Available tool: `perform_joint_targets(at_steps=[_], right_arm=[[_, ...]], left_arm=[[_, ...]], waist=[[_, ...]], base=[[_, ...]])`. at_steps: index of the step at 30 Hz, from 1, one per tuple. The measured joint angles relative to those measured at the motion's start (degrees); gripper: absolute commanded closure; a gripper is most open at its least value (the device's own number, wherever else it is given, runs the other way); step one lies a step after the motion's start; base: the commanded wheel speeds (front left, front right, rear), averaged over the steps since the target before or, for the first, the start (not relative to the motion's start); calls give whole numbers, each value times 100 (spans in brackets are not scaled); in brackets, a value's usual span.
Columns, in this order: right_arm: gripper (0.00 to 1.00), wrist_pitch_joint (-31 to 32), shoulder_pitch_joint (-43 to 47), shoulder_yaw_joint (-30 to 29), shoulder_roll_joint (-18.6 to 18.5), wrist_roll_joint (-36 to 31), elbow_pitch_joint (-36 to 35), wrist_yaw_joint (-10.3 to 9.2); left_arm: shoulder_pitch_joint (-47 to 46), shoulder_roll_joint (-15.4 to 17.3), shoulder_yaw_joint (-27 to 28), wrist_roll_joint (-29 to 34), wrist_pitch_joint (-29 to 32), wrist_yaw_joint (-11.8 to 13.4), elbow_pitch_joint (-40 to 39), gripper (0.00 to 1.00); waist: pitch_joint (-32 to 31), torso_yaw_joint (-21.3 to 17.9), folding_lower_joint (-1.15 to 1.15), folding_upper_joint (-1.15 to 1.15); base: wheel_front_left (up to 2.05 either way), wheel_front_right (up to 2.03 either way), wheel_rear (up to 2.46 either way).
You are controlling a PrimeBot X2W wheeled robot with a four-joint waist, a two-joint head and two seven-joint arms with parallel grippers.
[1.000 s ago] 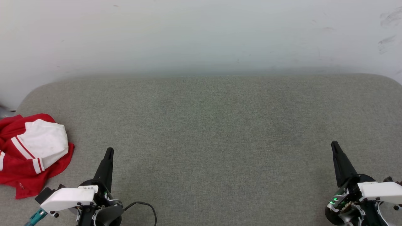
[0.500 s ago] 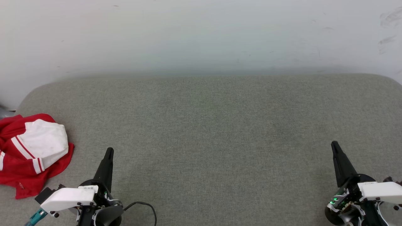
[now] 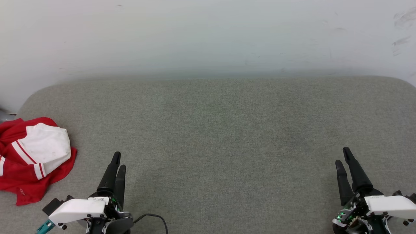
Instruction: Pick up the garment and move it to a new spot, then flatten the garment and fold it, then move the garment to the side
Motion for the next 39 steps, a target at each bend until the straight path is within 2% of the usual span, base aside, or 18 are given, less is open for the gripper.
perform_joint_targets(at_steps=[12, 19, 23, 30, 32, 33, 39], right_arm=[[0, -297, 76, 242, -23, -190, -357, 0], [0, -512, 134, 332, -79, -782, -476, 0], [0, -586, 142, 279, -88, -1396, -544, 0], [0, -732, 157, 124, -60, -3027, -647, 0], [0, -748, 158, 122, -49, -3196, -668, 0], [0, -751, 160, 114, -32, -3577, -725, 0], [0, -697, 174, 96, -11, -4575, -878, 0]], left_arm=[[-1, 27, -255, 93, -277, 0, -338, 0], [-14, 181, -490, 628, -584, 0, -530, 0], [-17, 166, -420, 1182, -679, 0, -650, 0], [2, 46, -301, 2161, -812, 0, -749, 0], [9, 42, -278, 2263, -835, 0, -749, 0], [10, 40, -250, 2508, -877, 0, -759, 0], [10, 47, -312, 3495, -980, 0, -764, 0]], waist=[[18, 19, 0, 0], [23, 36, 0, 0], [22, 46, 0, 0], [16, 65, 0, 0], [17, 69, 0, 0], [19, 76, 0, 0], [17, 98, 0, 0]], base=[[0, 0, 0], [0, 0, 0], [0, 0, 0], [0, 0, 0], [0, 0, 0], [0, 0, 0], [0, 0, 0]])
